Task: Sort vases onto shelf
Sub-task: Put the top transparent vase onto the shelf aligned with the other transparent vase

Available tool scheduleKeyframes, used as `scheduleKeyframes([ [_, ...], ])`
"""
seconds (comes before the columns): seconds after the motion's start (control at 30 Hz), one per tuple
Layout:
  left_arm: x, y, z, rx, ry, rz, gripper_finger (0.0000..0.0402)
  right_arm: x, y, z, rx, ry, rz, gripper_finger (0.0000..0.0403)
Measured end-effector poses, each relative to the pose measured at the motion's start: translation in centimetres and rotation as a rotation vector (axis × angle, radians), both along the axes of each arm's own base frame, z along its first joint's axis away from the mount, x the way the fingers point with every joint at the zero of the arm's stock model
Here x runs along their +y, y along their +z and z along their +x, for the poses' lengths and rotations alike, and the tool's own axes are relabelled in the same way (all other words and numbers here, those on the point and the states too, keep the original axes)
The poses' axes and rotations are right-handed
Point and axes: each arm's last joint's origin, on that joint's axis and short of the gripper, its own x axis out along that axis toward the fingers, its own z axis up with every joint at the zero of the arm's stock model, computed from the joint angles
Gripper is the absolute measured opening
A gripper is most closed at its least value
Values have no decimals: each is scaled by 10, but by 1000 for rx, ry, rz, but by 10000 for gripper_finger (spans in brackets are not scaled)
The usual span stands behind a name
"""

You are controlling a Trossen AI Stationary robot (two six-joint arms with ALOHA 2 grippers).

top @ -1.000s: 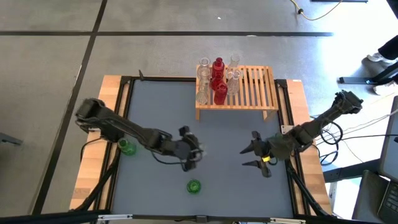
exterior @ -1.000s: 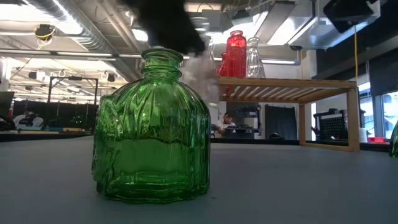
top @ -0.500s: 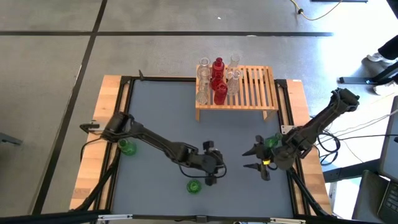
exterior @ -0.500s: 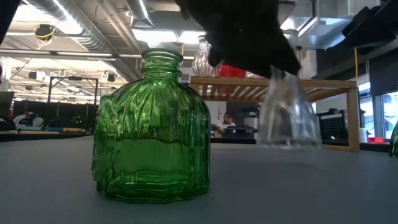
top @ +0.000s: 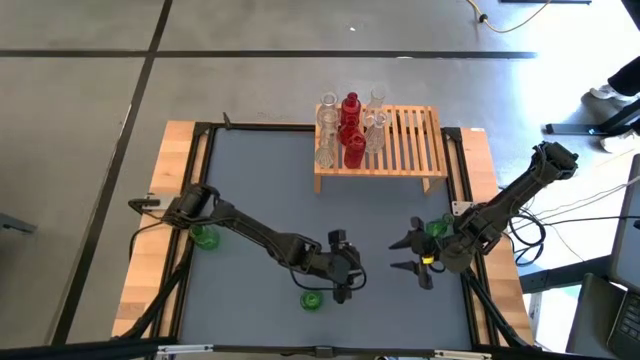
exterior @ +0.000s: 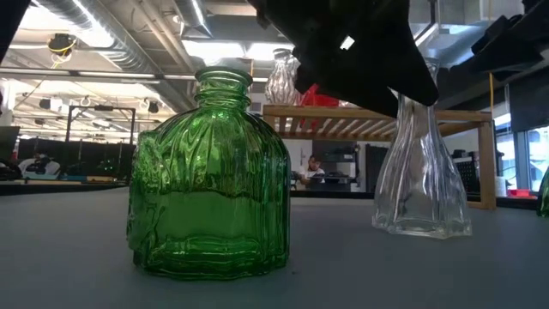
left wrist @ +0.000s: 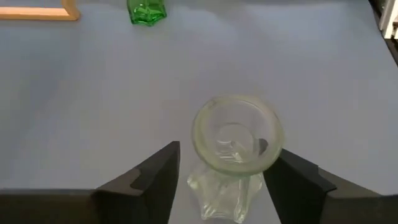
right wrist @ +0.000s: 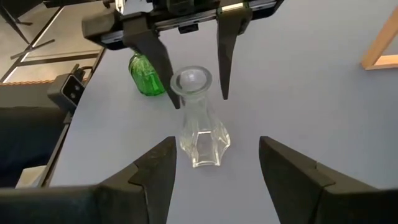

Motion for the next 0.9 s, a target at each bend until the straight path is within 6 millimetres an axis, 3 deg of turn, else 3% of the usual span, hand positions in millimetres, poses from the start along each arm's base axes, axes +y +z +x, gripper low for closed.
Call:
scheduleKeyframes([
  [0.17, -1, 2, -3, 14, 1, -22, 237, 0, 0, 0, -4, -5, -7, 214],
  [0.4, -10, 31, -14, -37, -22, -32, 248, 3, 0, 3, -19, 35, -19, 223],
  [0.7, -10, 34, -16, -39, -30, -3, 248, 8, -11, 11, -11, -3, -99, 334],
  [0.9, -7, 53, -23, -58, -43, 9, 248, 9, -11, 12, -15, -9, -102, 366],
])
